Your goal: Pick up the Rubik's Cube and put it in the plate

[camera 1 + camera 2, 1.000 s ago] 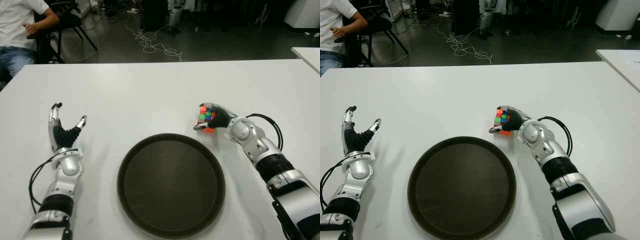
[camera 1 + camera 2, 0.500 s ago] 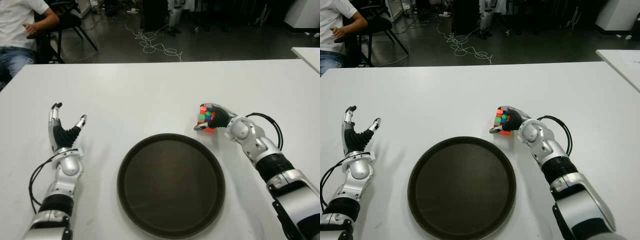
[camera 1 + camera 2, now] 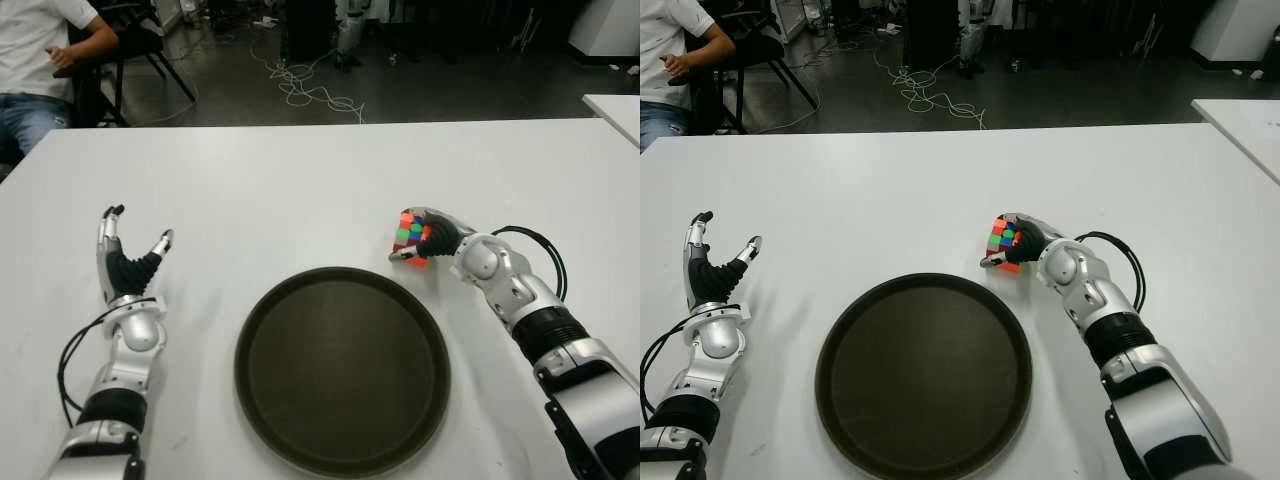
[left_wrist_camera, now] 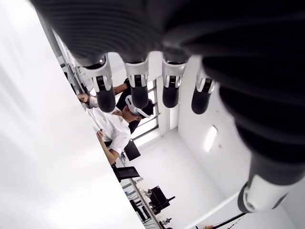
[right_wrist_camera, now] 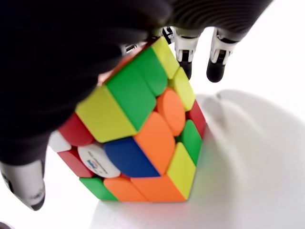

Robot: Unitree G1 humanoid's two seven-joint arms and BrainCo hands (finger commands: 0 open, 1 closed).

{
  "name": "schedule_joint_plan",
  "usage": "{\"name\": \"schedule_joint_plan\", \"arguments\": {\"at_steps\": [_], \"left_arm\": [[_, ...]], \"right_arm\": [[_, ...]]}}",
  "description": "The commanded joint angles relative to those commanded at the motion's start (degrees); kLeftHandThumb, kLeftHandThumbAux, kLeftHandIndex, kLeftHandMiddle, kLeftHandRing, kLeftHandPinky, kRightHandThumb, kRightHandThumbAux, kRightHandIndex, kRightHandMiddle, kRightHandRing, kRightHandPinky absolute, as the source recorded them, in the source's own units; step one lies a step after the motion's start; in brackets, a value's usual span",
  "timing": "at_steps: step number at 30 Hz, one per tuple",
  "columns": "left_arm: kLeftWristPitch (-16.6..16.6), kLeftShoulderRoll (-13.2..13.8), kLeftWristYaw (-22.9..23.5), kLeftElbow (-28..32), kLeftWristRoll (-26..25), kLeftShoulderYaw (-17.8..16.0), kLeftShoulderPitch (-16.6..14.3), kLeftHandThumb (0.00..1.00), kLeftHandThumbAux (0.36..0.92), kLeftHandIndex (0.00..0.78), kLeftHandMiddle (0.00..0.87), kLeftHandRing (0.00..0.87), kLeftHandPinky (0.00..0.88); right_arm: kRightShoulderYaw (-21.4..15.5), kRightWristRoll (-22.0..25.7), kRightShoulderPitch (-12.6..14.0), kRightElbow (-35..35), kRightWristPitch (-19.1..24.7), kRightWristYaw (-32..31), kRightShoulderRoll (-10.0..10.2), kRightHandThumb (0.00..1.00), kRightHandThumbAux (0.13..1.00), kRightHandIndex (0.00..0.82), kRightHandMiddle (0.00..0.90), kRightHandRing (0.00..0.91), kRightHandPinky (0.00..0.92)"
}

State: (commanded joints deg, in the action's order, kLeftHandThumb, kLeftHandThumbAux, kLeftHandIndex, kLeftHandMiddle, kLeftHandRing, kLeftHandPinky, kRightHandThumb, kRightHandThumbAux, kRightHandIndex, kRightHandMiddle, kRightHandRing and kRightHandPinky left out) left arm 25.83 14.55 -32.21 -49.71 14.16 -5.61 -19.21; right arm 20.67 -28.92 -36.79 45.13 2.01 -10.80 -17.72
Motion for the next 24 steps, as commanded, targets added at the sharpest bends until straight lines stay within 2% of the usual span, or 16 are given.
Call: {"name": "schedule_joint_plan", "arguments": {"at_steps": [16, 24], "left_arm": [[-0.1, 0.3, -0.7, 0.2, 1.2, 0.6, 0.1, 0.0, 0.658, 0.024, 0.022, 0.0, 0.007], [-0.5, 0.3, -0.8, 0.4, 1.3, 0.6, 0.0, 0.0, 0.667, 0.017, 0.016, 0.0, 0.005]], "right_arm": [[-0.1, -0.1, -0.1, 0.2, 0.1, 0.6, 0.1, 0.0, 0.581, 0.0, 0.001, 0.0, 0.0], [-0.3, 0.6, -0.2, 0.7, -2.7, 0.9, 0.2, 0.0, 0.59, 0.0, 0.009, 0.001, 0.0]]}}
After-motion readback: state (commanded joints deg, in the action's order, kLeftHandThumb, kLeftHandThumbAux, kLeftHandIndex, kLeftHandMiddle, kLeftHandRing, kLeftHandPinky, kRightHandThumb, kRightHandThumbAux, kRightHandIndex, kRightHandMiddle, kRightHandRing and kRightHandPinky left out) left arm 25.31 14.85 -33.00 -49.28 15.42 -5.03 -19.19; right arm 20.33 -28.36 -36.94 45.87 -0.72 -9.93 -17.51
